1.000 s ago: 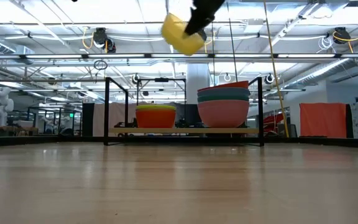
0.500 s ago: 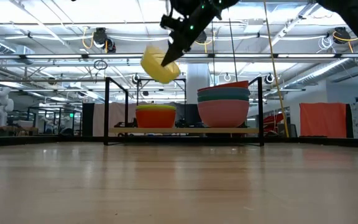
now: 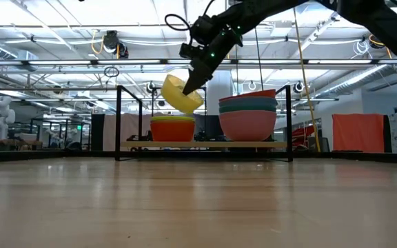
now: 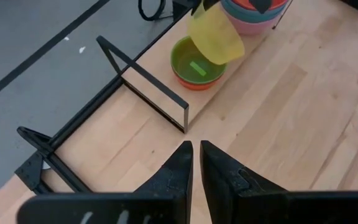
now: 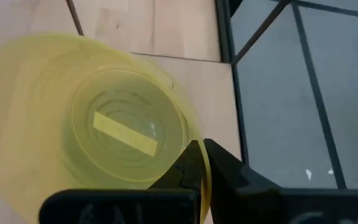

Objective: Place and stack bowls onto a shelf
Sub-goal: Stack the yellow bowl on top of the green bowl on the shelf, then return to Home Position

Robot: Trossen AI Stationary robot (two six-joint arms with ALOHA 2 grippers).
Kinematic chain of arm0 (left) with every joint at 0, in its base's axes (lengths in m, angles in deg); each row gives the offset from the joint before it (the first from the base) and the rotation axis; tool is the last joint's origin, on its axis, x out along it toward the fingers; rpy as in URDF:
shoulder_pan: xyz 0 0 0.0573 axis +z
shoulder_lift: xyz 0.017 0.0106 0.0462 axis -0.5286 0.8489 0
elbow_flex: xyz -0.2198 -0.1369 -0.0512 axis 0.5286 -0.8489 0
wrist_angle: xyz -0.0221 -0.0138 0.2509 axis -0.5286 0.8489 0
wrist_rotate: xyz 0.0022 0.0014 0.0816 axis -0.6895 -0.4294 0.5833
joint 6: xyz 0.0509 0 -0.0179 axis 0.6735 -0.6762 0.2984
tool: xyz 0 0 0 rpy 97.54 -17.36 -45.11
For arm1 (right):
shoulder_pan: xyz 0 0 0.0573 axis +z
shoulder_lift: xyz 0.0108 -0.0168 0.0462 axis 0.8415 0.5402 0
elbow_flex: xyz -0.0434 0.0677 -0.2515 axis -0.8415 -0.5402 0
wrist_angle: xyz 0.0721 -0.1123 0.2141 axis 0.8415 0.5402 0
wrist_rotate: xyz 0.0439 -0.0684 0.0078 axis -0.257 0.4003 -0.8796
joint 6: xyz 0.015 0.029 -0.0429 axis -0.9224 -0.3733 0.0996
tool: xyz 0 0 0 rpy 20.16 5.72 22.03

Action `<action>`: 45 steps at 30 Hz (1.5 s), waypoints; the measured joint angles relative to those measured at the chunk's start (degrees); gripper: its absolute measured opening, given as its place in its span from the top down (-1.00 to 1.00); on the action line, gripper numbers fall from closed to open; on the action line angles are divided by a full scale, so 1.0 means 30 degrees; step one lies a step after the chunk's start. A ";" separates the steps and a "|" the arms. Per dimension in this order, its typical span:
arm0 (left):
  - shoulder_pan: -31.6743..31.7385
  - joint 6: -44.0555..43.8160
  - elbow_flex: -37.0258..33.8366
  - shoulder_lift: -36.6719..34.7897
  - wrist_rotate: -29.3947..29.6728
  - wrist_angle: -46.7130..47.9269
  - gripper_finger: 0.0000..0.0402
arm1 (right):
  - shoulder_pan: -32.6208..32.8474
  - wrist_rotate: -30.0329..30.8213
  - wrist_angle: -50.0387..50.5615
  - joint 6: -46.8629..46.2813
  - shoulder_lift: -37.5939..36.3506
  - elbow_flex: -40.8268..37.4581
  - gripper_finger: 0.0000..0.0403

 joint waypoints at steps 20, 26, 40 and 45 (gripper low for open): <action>0.0000 -0.0007 0.0000 0.0000 -0.0007 0.0000 0.81 | 0.0015 -0.0435 -0.0628 0.1793 0.0637 -0.0095 0.87; 0.0000 0.0000 0.0000 0.0000 -0.0007 0.0000 0.81 | 0.0022 -0.0435 -0.1096 0.1798 0.0637 -0.0095 0.65; 0.0000 0.1681 0.0000 -0.0063 0.0855 0.0000 0.81 | 0.1551 -0.0435 -0.0344 0.3145 -0.2406 -0.0123 0.42; 0.0000 0.2091 -0.0007 -0.0579 0.1554 -0.0171 0.81 | 0.2697 -0.0411 0.1123 0.2016 -0.5491 -0.0109 0.45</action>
